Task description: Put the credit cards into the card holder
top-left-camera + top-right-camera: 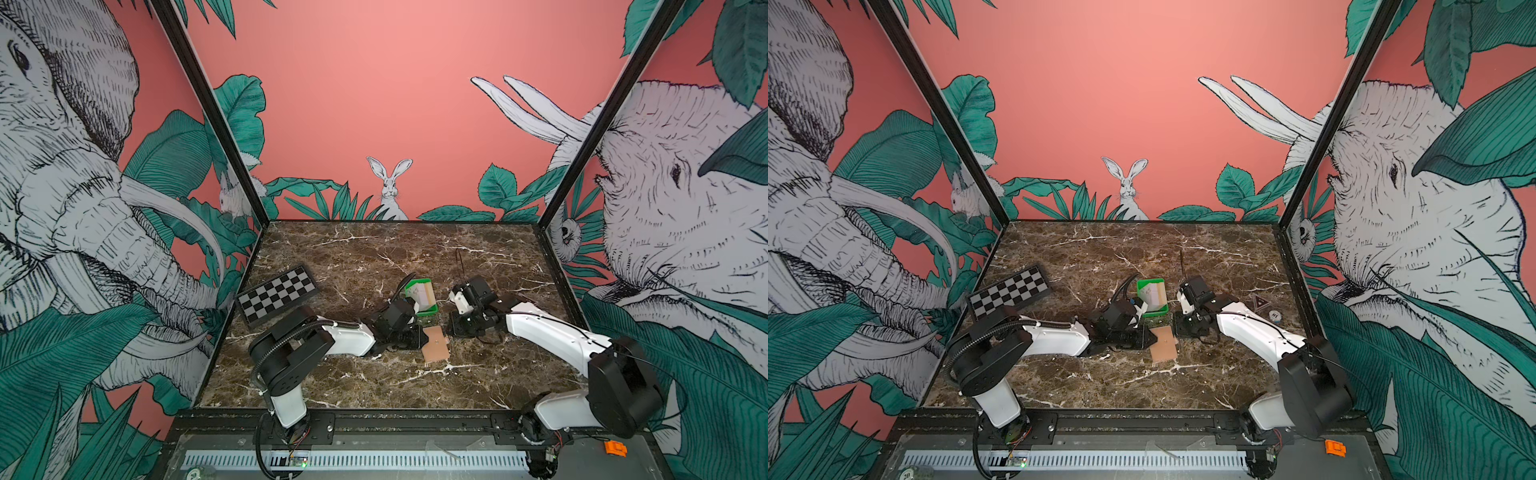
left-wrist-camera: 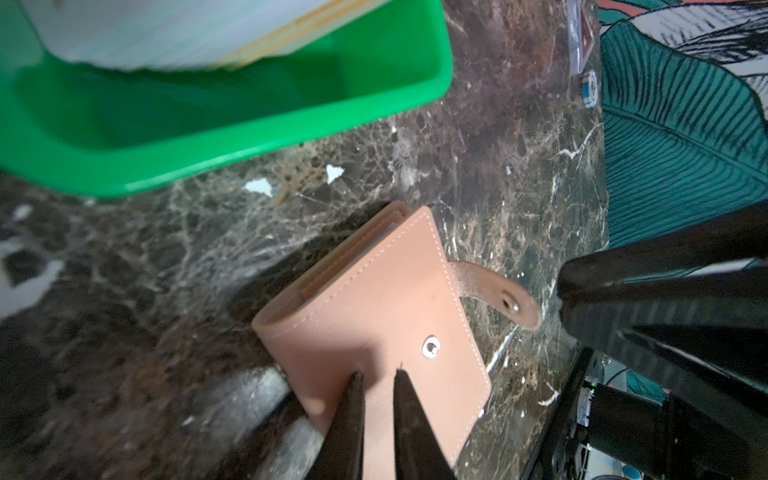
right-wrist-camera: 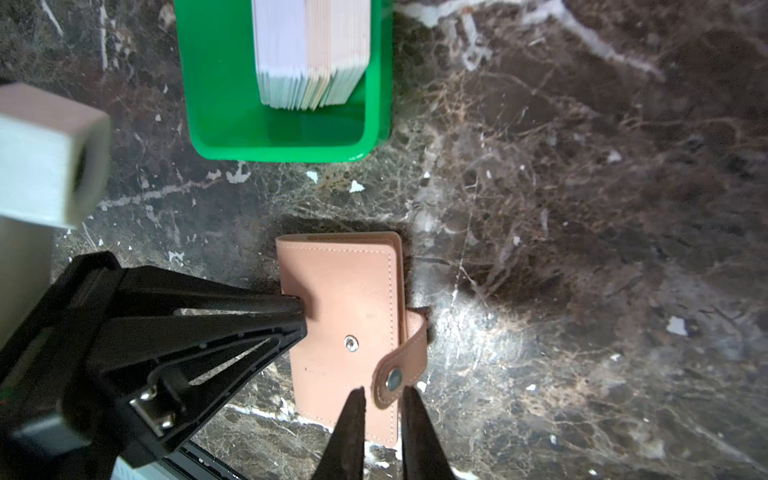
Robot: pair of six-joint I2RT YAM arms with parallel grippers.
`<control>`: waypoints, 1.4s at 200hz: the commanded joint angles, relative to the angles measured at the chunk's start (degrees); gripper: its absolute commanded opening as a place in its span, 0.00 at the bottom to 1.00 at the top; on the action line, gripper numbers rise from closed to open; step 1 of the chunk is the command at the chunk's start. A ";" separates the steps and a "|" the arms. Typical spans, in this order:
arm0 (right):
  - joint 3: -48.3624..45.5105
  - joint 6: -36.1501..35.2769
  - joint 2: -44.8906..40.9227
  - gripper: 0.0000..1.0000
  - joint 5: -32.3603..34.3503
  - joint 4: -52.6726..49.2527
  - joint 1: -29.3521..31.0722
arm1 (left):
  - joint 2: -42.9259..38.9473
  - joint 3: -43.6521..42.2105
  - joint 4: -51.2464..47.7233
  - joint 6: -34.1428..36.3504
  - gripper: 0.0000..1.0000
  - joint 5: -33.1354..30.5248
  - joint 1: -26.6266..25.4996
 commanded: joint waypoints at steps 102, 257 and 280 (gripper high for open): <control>-3.03 -1.22 4.25 0.18 -8.20 6.29 -1.21 | 1.54 -1.01 -2.28 -0.19 0.17 -0.30 0.06; -0.88 -2.58 7.54 0.16 -7.69 6.03 0.76 | 2.16 -0.46 -2.05 -0.27 0.16 0.17 0.06; -0.48 -2.56 7.97 0.16 -7.56 6.03 1.37 | 2.34 -0.53 -1.82 -0.27 0.16 0.23 0.06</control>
